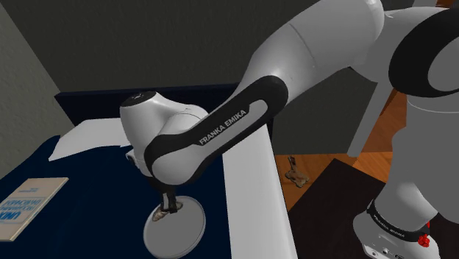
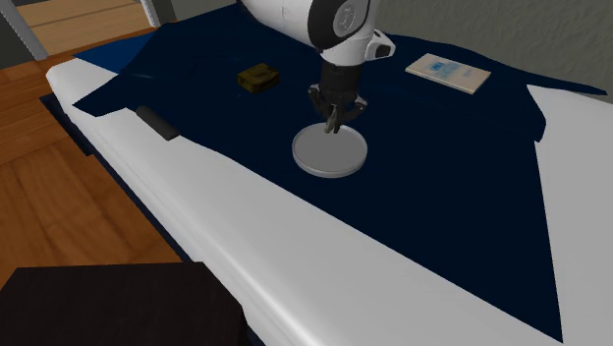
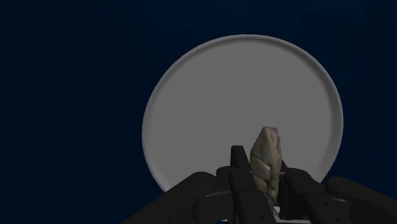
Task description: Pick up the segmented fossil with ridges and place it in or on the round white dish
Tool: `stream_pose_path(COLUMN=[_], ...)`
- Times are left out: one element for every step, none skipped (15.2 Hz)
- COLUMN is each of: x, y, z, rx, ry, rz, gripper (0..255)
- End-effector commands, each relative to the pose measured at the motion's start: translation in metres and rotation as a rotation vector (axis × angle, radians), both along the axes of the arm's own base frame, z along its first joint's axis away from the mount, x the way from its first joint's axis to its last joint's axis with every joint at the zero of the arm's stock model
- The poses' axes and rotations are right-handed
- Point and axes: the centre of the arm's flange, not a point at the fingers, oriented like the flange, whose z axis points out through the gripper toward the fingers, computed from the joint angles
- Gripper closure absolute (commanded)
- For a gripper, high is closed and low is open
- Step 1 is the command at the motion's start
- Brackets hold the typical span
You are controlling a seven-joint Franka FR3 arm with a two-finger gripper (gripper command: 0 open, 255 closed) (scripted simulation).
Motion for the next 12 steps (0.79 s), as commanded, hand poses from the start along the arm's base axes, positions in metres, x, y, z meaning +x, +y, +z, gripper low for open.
stream_pose_path(x=[-0.001, -0.001, -0.001, -0.001, -0.001, -0.001, -0.001, -0.001, -0.001, -0.001, -0.001, -0.001], y=[0.001, 0.001, 0.001, 0.001, 0.001, 0.001, 0.001, 0.001, 0.001, 0.001, 0.001, 0.001], z=[-0.010, -0.016, -0.021, -0.026, -0.031, -0.035, -0.035, -0.035, -0.035, -0.035, -0.035, -0.035], rx=[0.000, 0.000, 0.000, 0.000, 0.000, 0.000, 0.000, 0.000, 0.000, 0.000, 0.000, 0.000], ry=[0.000, 0.000, 0.000, 0.000, 0.000, 0.000, 0.000, 0.000, 0.000, 0.000, 0.000, 0.000], rz=[0.000, 0.000, 0.000, 0.000, 0.000, 0.000, 0.000, 0.000, 0.000, 0.000, 0.000, 0.000], gripper=[255, 255, 255, 255, 255, 255, 255, 255, 255, 255, 255, 255])
